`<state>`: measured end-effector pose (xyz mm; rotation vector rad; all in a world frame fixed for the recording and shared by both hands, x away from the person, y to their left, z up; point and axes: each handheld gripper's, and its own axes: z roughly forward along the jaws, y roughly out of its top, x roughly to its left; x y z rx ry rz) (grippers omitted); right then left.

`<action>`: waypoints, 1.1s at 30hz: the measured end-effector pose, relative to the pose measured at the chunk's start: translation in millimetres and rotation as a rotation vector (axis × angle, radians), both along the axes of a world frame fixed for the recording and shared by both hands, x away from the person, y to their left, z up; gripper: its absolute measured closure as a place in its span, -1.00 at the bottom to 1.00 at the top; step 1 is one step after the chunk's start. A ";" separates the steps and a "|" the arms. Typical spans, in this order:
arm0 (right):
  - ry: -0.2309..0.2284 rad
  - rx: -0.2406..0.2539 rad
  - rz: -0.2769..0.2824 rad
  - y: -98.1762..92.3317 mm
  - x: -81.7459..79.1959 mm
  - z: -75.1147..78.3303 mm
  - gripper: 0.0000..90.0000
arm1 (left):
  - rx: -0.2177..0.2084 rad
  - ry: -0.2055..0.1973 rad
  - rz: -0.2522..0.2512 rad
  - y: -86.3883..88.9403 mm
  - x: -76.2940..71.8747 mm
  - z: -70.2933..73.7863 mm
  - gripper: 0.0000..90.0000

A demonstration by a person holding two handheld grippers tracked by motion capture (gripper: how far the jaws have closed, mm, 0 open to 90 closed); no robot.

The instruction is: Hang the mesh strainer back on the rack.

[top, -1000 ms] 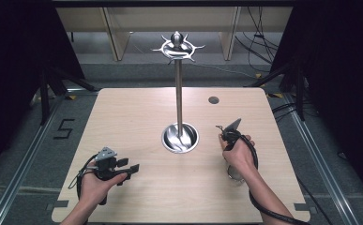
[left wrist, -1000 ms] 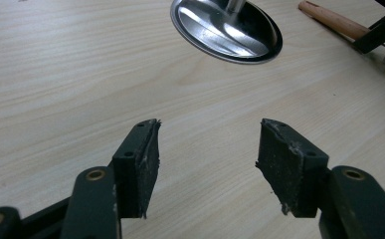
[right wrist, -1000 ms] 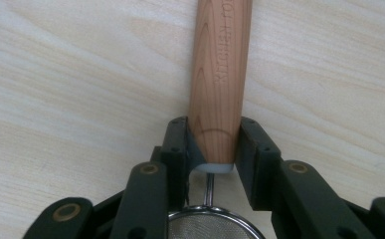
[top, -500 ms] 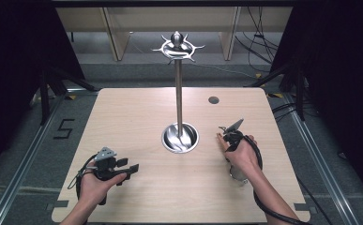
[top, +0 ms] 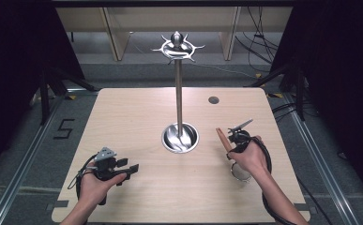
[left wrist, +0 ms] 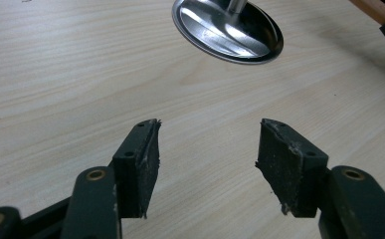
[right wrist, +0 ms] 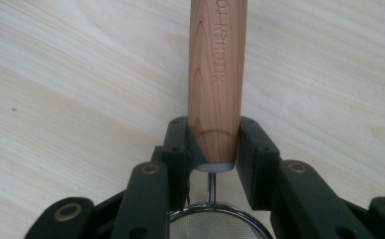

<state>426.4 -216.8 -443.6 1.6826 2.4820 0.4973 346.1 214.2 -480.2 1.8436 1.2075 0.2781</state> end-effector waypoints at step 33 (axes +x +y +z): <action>-0.302 0.191 0.063 -14.6 -28.0 17.3 0.54 | -0.002 0.004 -0.004 0.2 0.5 -0.9 -0.09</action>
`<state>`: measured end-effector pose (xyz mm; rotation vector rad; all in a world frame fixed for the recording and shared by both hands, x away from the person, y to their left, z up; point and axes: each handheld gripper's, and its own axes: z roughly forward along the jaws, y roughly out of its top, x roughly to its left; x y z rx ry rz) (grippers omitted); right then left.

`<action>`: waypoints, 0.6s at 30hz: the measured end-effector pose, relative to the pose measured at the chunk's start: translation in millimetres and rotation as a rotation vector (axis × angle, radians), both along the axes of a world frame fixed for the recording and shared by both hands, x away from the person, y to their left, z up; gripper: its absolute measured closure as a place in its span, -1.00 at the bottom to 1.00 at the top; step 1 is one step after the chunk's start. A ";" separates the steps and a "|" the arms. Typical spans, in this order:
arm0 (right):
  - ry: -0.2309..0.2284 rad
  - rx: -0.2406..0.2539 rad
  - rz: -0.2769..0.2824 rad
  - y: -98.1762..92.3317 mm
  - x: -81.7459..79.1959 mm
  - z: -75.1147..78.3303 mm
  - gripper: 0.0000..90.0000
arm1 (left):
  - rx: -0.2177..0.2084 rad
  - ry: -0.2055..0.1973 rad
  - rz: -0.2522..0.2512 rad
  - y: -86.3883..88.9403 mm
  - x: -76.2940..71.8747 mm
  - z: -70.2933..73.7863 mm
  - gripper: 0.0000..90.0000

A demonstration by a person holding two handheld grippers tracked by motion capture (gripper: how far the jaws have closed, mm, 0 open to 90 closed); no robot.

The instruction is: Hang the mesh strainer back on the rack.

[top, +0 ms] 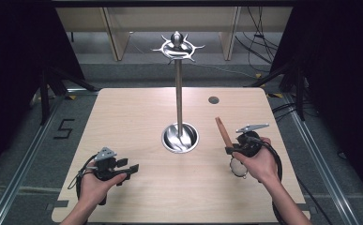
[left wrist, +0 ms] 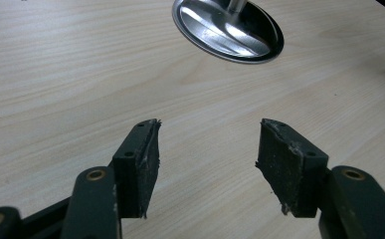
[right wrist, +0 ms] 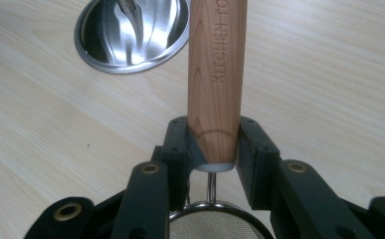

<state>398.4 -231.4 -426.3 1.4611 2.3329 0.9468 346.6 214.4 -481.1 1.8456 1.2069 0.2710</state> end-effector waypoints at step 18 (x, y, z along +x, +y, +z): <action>-0.132 0.065 0.028 -7.9 0.1 8.5 0.54 | 0.001 -0.004 0.005 0.4 0.4 0.7 -0.09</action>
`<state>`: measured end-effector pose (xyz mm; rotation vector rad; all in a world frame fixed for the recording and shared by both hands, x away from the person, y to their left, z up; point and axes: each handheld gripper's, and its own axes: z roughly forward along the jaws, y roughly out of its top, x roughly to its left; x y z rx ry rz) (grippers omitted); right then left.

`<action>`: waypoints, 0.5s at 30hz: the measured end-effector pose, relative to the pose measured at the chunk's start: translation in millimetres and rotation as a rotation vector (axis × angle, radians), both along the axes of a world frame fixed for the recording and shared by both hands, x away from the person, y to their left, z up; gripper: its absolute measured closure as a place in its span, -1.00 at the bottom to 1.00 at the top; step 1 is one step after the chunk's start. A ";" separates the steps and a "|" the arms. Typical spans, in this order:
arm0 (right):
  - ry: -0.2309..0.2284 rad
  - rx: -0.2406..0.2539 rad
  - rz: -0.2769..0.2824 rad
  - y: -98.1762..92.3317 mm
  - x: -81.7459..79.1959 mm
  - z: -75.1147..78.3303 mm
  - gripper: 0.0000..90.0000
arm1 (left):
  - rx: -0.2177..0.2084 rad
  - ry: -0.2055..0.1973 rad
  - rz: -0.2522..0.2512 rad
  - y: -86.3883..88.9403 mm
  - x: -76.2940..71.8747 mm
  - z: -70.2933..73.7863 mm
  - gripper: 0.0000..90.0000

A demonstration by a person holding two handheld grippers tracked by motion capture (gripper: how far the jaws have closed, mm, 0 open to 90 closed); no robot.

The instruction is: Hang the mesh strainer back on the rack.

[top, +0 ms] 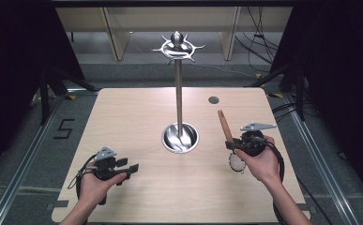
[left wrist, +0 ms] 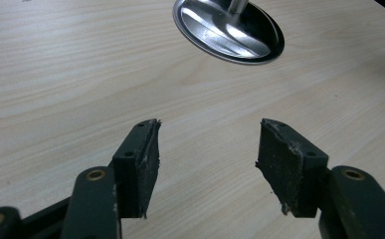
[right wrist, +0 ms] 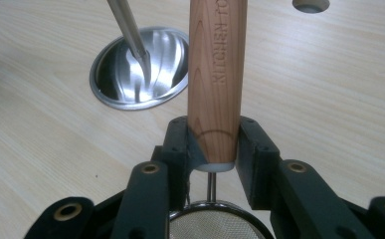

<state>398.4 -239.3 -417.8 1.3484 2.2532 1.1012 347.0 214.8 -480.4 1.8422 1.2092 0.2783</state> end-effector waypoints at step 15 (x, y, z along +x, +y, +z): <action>-0.050 0.023 0.015 3.9 -4.9 5.3 0.54 | 0.011 0.011 0.002 0.3 0.9 -2.2 -0.09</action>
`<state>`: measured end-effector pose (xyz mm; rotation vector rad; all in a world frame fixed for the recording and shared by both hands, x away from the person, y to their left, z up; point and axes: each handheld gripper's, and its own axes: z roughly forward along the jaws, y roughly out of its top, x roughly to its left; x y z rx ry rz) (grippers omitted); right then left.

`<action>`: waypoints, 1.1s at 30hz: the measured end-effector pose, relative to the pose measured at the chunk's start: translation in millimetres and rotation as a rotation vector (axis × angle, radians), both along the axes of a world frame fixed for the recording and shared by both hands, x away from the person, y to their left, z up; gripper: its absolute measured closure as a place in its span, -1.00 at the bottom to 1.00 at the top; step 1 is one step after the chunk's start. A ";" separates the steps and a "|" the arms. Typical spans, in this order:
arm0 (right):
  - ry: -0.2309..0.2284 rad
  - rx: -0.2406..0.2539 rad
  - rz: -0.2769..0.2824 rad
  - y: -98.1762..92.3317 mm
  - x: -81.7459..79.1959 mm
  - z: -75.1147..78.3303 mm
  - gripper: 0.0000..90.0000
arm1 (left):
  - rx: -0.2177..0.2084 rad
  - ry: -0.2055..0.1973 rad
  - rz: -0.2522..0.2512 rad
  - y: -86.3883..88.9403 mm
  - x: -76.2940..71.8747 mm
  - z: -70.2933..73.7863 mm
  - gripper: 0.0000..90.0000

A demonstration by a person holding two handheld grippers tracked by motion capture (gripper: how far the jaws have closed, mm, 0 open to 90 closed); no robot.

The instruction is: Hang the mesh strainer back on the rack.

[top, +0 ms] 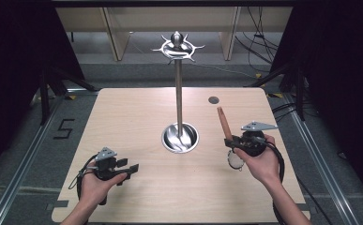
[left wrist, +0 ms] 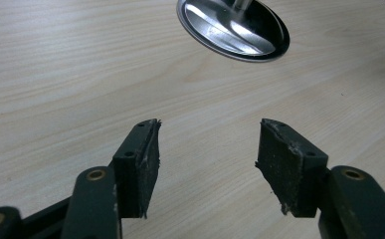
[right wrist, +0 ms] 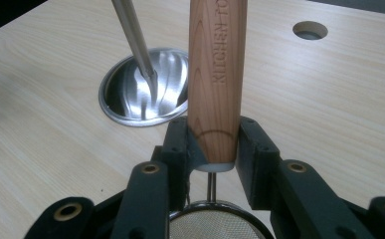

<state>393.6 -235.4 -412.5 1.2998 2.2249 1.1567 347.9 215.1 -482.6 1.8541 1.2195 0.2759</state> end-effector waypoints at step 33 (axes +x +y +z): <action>-0.156 0.077 -0.005 14.3 -2.9 25.8 0.54 | -0.009 -0.013 0.021 3.0 -0.3 1.9 -0.09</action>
